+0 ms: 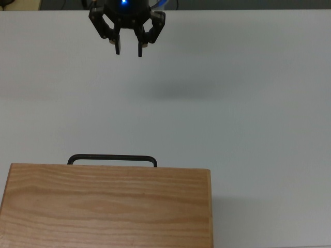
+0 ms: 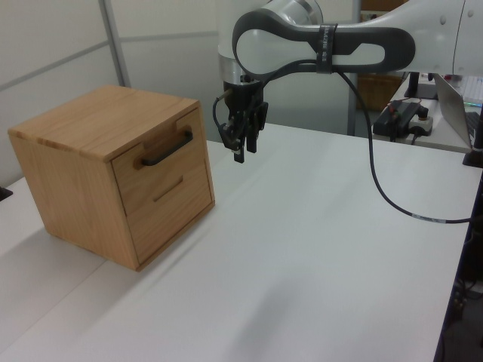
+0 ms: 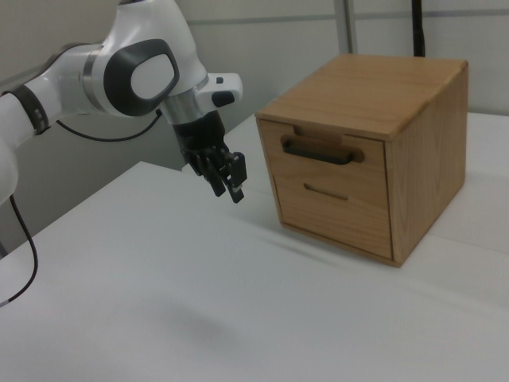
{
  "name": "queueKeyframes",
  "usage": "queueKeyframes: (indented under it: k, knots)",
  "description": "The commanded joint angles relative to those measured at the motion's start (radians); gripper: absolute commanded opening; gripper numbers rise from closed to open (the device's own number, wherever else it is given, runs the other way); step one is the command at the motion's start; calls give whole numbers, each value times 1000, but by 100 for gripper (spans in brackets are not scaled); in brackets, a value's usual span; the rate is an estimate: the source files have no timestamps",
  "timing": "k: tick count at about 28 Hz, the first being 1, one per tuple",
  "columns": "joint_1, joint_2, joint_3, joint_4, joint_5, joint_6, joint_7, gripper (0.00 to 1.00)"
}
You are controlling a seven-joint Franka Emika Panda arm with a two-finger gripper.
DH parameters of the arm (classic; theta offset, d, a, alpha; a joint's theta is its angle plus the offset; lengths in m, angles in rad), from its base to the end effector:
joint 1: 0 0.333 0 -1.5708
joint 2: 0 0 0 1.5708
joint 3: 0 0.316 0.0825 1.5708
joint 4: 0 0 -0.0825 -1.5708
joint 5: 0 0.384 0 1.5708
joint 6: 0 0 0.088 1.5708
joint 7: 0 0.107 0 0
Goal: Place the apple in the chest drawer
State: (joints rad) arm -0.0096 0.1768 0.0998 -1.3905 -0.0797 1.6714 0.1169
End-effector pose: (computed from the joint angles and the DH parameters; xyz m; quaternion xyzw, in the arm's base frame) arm 0.6176 0.0421 0.6168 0.9981 -0.0126 0.0553 0.0255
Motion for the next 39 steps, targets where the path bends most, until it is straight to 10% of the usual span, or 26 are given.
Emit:
queueKeyframes:
  k: [1,39]
  knots:
    - [7,-7,-5,1,9,-47,6,100]
    - [5,-8,17,2,8,-53,6,100]
